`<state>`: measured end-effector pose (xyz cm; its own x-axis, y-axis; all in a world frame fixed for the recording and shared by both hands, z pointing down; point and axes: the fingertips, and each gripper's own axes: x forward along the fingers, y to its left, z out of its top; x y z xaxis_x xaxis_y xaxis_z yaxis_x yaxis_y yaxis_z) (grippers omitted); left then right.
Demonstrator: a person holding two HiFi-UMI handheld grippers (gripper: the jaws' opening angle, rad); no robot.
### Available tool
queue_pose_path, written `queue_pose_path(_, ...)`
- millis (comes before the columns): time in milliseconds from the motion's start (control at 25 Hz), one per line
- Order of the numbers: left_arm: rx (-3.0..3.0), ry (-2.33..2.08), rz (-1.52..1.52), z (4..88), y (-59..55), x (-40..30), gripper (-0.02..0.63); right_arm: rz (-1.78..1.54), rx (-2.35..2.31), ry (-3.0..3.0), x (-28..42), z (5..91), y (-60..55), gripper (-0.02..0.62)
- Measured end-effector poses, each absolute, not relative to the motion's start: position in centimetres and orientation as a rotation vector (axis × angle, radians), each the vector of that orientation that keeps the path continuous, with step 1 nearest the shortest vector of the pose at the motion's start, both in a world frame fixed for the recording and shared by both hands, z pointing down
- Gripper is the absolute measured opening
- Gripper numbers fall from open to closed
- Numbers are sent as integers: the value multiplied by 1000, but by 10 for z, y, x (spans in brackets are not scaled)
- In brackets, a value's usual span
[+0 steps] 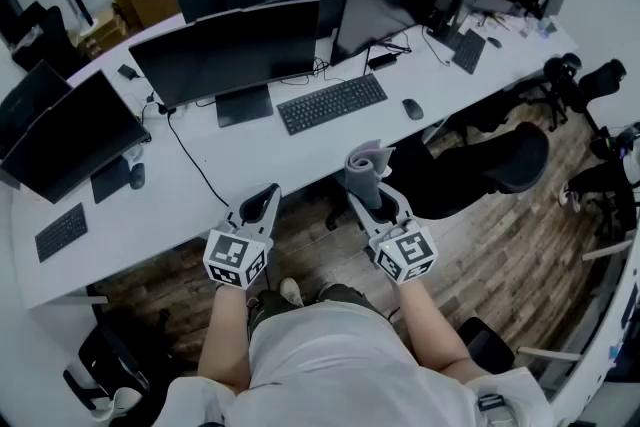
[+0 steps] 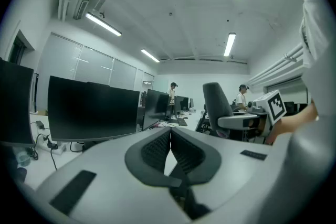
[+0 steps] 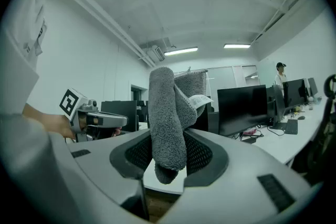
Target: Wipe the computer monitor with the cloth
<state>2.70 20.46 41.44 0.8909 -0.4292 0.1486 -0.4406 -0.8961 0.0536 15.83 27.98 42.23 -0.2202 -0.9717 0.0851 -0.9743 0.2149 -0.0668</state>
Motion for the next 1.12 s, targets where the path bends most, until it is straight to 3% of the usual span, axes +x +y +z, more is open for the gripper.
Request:
queue_pose_path(680, 2922, -782, 195, 419, 191, 57, 3, 220, 1954, -2497, 203, 434, 271, 158)
queue_pose_path(1120, 2933, -731, 151, 421, 100, 59, 3, 229, 1954, -2449, 201, 438, 178, 158)
